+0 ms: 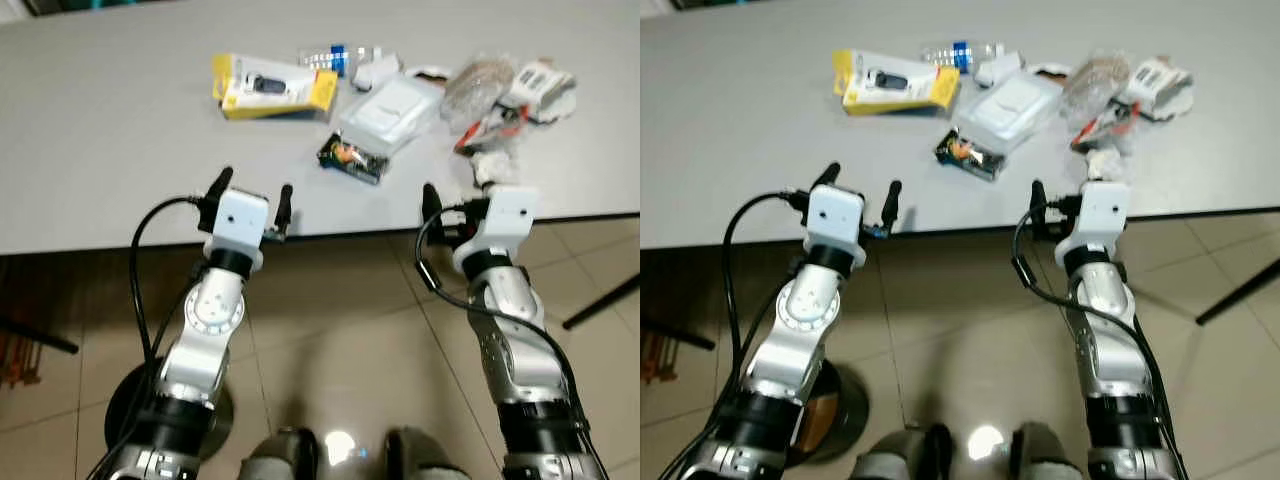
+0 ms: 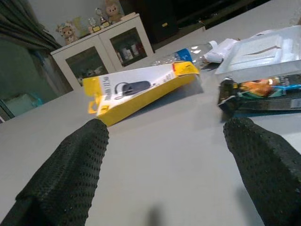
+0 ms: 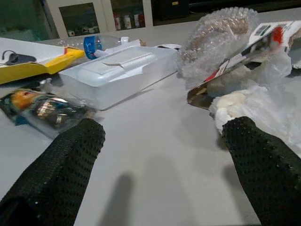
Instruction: Picking trash to rubbish bin
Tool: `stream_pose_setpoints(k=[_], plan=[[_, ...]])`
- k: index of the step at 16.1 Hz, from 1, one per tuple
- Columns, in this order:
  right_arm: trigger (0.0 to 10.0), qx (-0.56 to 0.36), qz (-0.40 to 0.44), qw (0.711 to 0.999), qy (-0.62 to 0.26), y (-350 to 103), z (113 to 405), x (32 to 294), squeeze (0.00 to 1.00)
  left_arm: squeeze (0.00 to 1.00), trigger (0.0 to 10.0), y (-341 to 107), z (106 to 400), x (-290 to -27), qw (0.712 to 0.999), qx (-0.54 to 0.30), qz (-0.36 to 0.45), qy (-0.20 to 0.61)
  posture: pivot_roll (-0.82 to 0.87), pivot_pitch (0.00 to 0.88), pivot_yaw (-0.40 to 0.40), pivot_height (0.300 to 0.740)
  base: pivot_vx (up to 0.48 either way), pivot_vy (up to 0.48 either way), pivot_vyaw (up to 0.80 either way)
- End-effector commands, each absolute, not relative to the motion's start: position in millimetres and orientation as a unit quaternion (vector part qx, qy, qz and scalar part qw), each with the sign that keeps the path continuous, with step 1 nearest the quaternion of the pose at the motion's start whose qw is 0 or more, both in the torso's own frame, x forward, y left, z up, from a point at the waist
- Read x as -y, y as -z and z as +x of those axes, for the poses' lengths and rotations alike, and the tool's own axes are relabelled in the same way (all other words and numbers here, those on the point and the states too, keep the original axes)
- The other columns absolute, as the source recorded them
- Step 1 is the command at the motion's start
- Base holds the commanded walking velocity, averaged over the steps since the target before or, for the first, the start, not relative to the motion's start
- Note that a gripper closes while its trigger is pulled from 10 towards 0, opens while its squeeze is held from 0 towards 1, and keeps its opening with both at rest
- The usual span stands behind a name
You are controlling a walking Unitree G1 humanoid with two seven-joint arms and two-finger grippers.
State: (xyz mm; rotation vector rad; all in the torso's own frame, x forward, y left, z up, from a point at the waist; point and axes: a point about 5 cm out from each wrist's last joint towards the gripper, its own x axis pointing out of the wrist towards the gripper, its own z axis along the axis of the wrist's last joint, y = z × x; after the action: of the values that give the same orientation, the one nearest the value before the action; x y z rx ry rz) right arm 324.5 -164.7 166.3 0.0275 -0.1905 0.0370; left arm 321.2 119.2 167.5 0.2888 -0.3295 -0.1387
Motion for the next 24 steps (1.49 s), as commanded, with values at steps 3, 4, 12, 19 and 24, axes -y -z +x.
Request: stream_pose_setpoints(k=[3,4,12,19,24], plan=[[10.0,0.090,0.015,0.996,-0.007,-164.2,322.4,170.6,0.00,1.00,10.0,-163.6,318.6,-111.6,0.973,0.155,0.143,0.089,0.08,0.267,0.094,0.740,0.266,0.000,0.00],[10.0,0.089,0.015,0.996,-0.007,-163.7,322.3,170.0,0.00,1.00,10.0,-163.1,318.5,-111.3,0.974,0.154,0.142,0.092,0.08,0.266,0.094,0.740,0.247,0.000,0.00],[10.0,0.090,0.017,0.996,-0.004,-164.3,323.6,169.6,0.00,0.00,10.0,-164.0,319.3,-110.2,0.974,0.159,0.138,0.087,0.08,0.270,0.095,0.740,0.060,0.000,0.00],[10.0,0.086,0.013,0.996,-0.006,-163.1,322.3,168.7,0.00,0.00,10.0,-163.2,319.3,-112.8,0.974,0.156,0.145,0.076,0.08,0.280,0.093,0.740,0.000,-0.071,0.00],[10.0,0.086,0.010,0.996,-0.010,-163.1,321.3,167.0,0.00,0.00,10.0,-161.7,318.1,-112.4,0.974,0.154,0.146,0.073,0.08,0.286,0.087,0.740,0.000,-0.280,0.00]])
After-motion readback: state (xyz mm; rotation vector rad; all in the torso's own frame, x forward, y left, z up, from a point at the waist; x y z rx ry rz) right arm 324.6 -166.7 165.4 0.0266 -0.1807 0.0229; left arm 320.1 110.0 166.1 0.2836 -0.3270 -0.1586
